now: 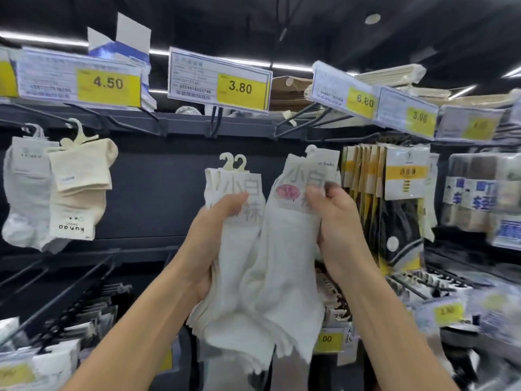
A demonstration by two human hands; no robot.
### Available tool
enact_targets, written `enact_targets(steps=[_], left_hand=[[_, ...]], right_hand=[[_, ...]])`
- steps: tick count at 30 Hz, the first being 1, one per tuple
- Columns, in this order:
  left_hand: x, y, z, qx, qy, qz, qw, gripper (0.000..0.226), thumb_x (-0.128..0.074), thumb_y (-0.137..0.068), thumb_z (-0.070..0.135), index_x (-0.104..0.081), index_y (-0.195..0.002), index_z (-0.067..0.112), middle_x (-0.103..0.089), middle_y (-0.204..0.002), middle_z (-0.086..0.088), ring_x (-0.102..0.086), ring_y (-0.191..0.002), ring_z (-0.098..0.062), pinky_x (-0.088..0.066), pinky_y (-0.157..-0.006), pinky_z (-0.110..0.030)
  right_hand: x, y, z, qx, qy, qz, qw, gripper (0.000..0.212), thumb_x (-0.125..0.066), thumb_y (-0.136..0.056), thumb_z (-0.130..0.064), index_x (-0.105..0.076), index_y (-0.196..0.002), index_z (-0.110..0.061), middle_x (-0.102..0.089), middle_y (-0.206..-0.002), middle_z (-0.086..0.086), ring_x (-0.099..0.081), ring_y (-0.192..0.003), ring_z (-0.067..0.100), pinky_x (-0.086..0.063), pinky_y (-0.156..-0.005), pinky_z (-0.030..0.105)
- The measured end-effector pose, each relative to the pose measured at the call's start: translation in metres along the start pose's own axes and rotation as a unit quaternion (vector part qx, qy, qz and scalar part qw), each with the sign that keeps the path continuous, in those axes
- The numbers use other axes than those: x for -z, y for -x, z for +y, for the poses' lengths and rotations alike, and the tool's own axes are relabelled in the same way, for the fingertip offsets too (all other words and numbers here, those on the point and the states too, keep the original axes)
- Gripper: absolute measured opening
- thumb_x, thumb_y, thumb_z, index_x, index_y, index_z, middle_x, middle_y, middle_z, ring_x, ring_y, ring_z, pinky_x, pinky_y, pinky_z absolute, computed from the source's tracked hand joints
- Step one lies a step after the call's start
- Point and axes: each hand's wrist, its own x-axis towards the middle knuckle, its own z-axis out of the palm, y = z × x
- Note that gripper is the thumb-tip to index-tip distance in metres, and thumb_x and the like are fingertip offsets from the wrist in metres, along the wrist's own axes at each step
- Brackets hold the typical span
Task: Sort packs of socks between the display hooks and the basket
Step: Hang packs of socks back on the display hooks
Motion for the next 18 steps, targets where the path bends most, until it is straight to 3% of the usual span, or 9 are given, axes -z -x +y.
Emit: enact_targets(steps=[2, 4, 6, 8, 13, 16, 18], left_hand=[[0.000, -0.004, -0.003, 0.012, 0.009, -0.002, 1.000, 0.036, -0.058, -0.086, 0.037, -0.080, -0.091, 0.008, -0.076, -0.093, -0.016, -0.072, -0.071, -0.025, -0.059, -0.059, -0.034], [-0.002, -0.008, -0.005, 0.012, 0.013, -0.004, 1.000, 0.037, -0.055, -0.091, 0.033, -0.078, -0.099, 0.005, -0.077, -0.101, -0.016, -0.075, -0.079, -0.025, -0.060, -0.064, -0.036], [-0.003, -0.011, -0.005, 0.007, 0.008, -0.004, 1.000, 0.034, -0.056, -0.094, 0.030, -0.074, -0.110, 0.005, -0.076, -0.105, -0.019, -0.076, -0.089, -0.030, -0.062, -0.069, -0.038], [-0.003, -0.014, -0.005, -0.007, -0.010, -0.001, 1.000, 0.028, -0.060, -0.094, 0.028, -0.075, -0.109, 0.010, -0.076, -0.104, -0.020, -0.076, -0.090, -0.032, -0.061, -0.066, -0.035], [0.000, -0.020, -0.004, -0.026, -0.025, 0.016, 0.999, 0.018, -0.070, -0.087, 0.031, -0.079, -0.098, 0.021, -0.077, -0.105, -0.015, -0.076, -0.091, -0.031, -0.061, -0.067, -0.035], [-0.001, -0.023, -0.003, -0.032, -0.028, 0.027, 0.999, 0.016, -0.073, -0.081, 0.034, -0.079, -0.091, 0.023, -0.078, -0.100, -0.012, -0.077, -0.083, -0.026, -0.060, -0.062, -0.032], [-0.002, -0.025, -0.002, -0.034, -0.029, 0.033, 0.998, 0.014, -0.075, -0.079, 0.035, -0.080, -0.088, 0.025, -0.079, -0.098, -0.009, -0.077, -0.081, -0.024, -0.059, -0.059, -0.030]], right_hand=[[0.005, -0.027, 0.000, 0.044, 0.082, 0.066, 0.993, 0.010, -0.053, -0.102, -0.020, -0.061, -0.109, -0.020, -0.072, -0.104, -0.001, -0.071, -0.094, 0.015, -0.058, -0.079, 0.028], [0.005, -0.054, 0.002, 0.074, 0.141, 0.095, 0.983, 0.015, -0.051, -0.103, -0.020, -0.058, -0.115, -0.019, -0.067, -0.106, -0.005, -0.067, -0.095, 0.011, -0.055, -0.082, 0.028], [0.002, -0.078, 0.003, 0.085, 0.183, 0.111, 0.973, 0.023, -0.050, -0.101, -0.021, -0.058, -0.122, -0.015, -0.067, -0.110, -0.001, -0.065, -0.098, 0.016, -0.054, -0.086, 0.035], [-0.001, -0.095, 0.005, 0.100, 0.179, 0.091, 0.974, 0.024, -0.049, -0.101, -0.020, -0.058, -0.122, -0.018, -0.068, -0.109, -0.003, -0.065, -0.097, 0.014, -0.055, -0.087, 0.036], [-0.002, -0.118, 0.021, 0.147, 0.141, -0.005, 0.979, 0.025, -0.048, -0.101, -0.007, -0.061, -0.122, -0.012, -0.072, -0.105, -0.003, -0.069, -0.093, 0.002, -0.056, -0.076, 0.019], [-0.005, -0.129, 0.029, 0.117, 0.171, -0.035, 0.978, 0.029, -0.046, -0.100, -0.011, -0.062, -0.123, -0.018, -0.071, -0.115, 0.001, -0.067, -0.108, 0.016, -0.055, -0.097, 0.042], [-0.007, -0.134, 0.033, 0.091, 0.193, -0.044, 0.976, 0.027, -0.047, -0.100, -0.016, -0.063, -0.119, -0.023, -0.071, -0.115, -0.002, -0.067, -0.108, 0.016, -0.053, -0.098, 0.047]])
